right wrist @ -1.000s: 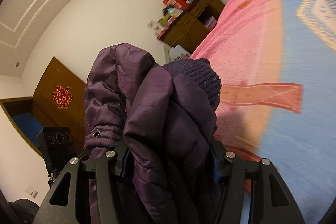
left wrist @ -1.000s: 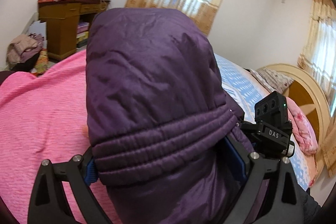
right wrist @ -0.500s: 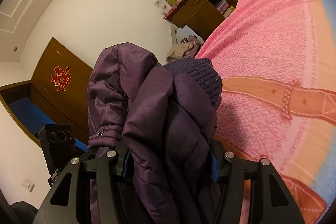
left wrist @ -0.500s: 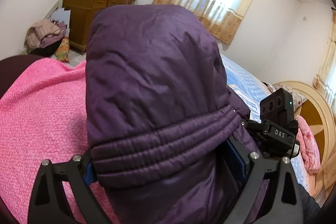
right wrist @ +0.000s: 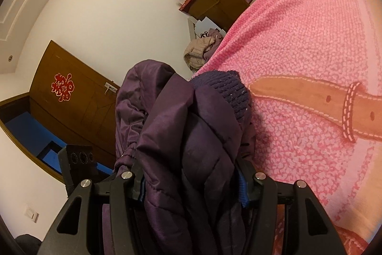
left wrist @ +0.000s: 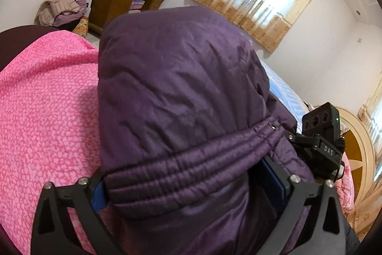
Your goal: Fold large clothes
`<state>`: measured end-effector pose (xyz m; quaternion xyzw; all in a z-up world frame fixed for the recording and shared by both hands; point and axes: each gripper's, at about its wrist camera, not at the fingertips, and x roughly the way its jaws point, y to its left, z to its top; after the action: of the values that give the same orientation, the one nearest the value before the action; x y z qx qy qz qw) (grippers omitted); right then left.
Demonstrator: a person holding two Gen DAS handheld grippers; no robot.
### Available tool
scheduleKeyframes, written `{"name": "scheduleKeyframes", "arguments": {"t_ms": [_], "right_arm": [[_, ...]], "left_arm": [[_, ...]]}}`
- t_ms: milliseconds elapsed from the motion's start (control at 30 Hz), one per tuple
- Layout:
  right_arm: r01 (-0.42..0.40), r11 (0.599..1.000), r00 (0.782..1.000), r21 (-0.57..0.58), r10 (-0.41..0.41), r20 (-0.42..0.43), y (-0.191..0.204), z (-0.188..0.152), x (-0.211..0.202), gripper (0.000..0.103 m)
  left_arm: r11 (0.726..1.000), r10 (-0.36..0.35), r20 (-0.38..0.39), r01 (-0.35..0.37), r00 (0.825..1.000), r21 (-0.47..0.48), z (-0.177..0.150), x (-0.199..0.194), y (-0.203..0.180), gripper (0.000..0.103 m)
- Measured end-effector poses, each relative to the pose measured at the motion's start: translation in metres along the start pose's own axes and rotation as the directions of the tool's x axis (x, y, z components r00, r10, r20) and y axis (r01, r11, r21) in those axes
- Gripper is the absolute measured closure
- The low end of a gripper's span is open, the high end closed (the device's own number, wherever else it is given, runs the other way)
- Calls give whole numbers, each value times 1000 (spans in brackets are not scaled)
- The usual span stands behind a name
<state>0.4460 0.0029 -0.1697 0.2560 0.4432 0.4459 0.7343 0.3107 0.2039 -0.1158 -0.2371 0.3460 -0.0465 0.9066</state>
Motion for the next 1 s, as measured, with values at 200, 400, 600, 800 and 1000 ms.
{"name": "scheduleKeyframes", "arguments": {"t_ms": [200, 400, 600, 800, 1000], "right_arm": [[-22, 999, 1000, 38, 22, -14, -16, -2, 7, 47], [-38, 997, 998, 65, 41, -42, -28, -3, 13, 44], [-104, 990, 993, 94, 109, -44, -44, -6, 19, 44], [-123, 988, 989, 94, 129, -69, -48, -2, 24, 44], [-116, 989, 991, 95, 122, -61, -50, -2, 21, 38]], "left_arm": [[1000, -7, -6, 7, 1000, 0, -3, 2, 2, 0], [1000, -7, -7, 7, 1000, -2, -3, 2, 3, 0], [1000, 0, 5, 0, 1000, 11, -10, 1, -4, 0], [1000, 20, 0, -20, 1000, 0, -12, -3, -8, 0], [997, 82, 10, -82, 997, 4, -16, -19, -19, 0]]}}
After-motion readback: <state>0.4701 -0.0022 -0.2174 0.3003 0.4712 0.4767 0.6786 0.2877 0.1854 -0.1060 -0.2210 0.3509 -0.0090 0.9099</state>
